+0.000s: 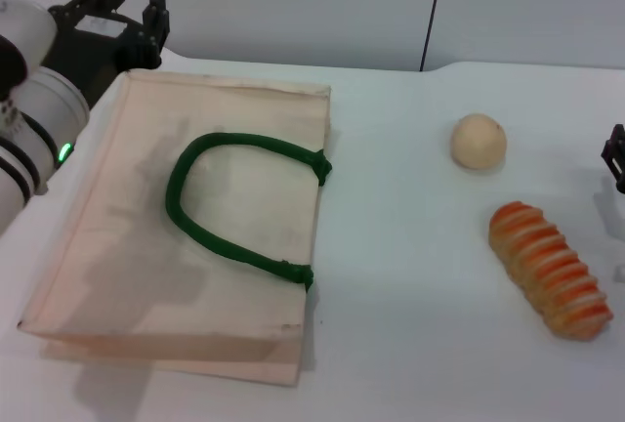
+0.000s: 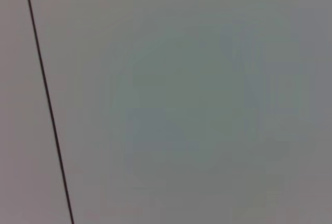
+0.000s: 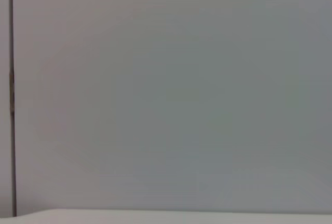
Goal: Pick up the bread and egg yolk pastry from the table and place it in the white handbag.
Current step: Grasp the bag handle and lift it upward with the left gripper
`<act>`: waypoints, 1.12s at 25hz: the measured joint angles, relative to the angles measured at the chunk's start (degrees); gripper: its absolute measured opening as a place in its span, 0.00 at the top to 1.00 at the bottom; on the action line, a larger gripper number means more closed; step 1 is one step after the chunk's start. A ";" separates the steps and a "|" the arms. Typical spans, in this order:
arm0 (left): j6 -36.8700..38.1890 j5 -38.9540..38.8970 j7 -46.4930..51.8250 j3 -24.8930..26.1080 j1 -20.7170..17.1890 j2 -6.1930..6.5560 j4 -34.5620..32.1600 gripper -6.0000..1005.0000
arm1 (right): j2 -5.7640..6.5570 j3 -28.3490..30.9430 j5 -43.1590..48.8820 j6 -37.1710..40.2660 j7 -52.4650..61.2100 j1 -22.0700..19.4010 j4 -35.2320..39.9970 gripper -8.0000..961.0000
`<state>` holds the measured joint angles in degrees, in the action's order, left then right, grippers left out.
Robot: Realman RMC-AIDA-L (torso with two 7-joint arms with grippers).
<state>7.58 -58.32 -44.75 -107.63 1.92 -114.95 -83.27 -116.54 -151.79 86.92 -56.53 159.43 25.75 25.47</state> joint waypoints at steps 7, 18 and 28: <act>-10.69 0.53 -1.41 5.88 -0.90 -1.30 -4.44 0.59 | 0.16 0.00 0.00 1.34 0.00 0.45 -0.47 0.10; -28.74 4.43 1.71 14.38 0.21 -1.40 -10.43 0.59 | 0.18 0.00 0.00 2.80 0.00 0.64 -0.62 0.10; -44.52 21.56 18.46 17.52 3.90 -1.31 -16.47 0.60 | 0.18 0.00 0.00 2.94 0.00 0.70 -0.60 0.10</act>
<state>-36.95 -36.76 -26.29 -90.11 5.82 -116.26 -99.74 -116.36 -151.79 86.92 -53.60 159.43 26.45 24.88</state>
